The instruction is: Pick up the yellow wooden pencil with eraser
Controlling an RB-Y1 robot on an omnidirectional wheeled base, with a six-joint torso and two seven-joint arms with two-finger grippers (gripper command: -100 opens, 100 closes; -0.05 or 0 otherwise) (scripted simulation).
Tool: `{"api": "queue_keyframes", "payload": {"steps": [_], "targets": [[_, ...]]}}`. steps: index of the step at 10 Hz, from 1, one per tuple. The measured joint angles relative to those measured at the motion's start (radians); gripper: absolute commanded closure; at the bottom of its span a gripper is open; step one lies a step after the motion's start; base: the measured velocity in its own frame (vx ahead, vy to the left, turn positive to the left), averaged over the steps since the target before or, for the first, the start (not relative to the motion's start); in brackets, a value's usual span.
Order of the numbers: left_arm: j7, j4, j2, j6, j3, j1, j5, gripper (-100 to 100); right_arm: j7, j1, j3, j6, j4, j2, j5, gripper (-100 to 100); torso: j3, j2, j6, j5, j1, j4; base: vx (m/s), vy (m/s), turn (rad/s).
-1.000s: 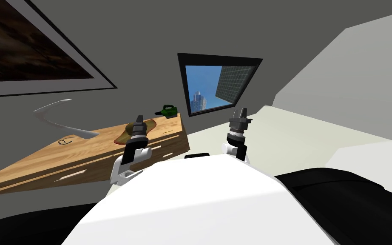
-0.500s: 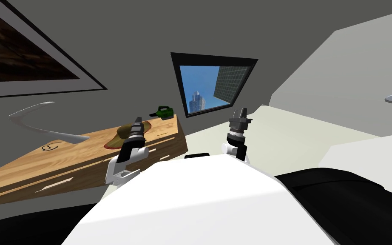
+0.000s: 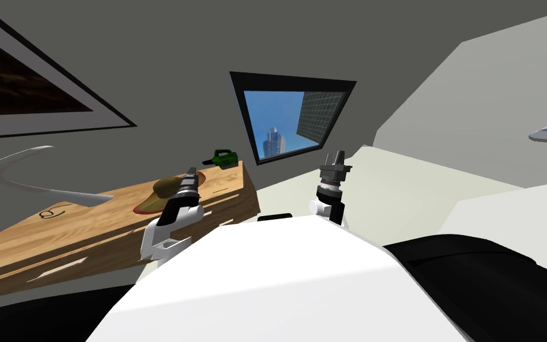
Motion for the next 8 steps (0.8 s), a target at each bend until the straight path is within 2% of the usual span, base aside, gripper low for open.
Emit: {"api": "queue_keyframes", "payload": {"steps": [8], "targets": [[-0.062,0.035,0.043,0.244,0.078,-0.014,0.04,-100,0.0,0.0,0.0,0.0,0.0,0.0,0.0,0,-0.001,-0.002,0.0,0.0,0.0,0.0,0.055,-0.057,-0.02]]}}
